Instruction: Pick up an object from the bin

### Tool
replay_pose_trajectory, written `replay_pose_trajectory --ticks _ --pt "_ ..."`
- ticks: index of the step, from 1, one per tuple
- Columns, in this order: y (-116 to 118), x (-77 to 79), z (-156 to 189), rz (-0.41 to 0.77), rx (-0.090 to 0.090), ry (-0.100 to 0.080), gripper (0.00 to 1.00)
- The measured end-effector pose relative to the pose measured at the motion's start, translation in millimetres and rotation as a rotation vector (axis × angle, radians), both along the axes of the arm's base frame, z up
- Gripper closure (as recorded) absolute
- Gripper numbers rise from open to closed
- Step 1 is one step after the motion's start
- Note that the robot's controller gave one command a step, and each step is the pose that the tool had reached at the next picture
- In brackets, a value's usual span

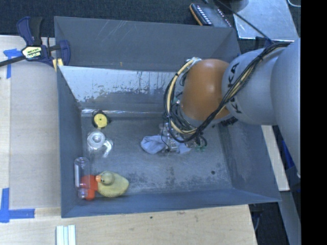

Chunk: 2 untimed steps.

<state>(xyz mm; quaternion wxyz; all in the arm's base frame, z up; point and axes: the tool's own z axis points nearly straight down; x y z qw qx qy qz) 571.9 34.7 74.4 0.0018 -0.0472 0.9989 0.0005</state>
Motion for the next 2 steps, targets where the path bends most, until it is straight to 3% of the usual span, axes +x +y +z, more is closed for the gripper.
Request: replay_pose_trajectory --ticks 1,2 --pt "0 -2.0 20 0.0 0.0 0.007 1.0" --pt "0 0.5 41 0.0 0.0 -0.002 1.0"
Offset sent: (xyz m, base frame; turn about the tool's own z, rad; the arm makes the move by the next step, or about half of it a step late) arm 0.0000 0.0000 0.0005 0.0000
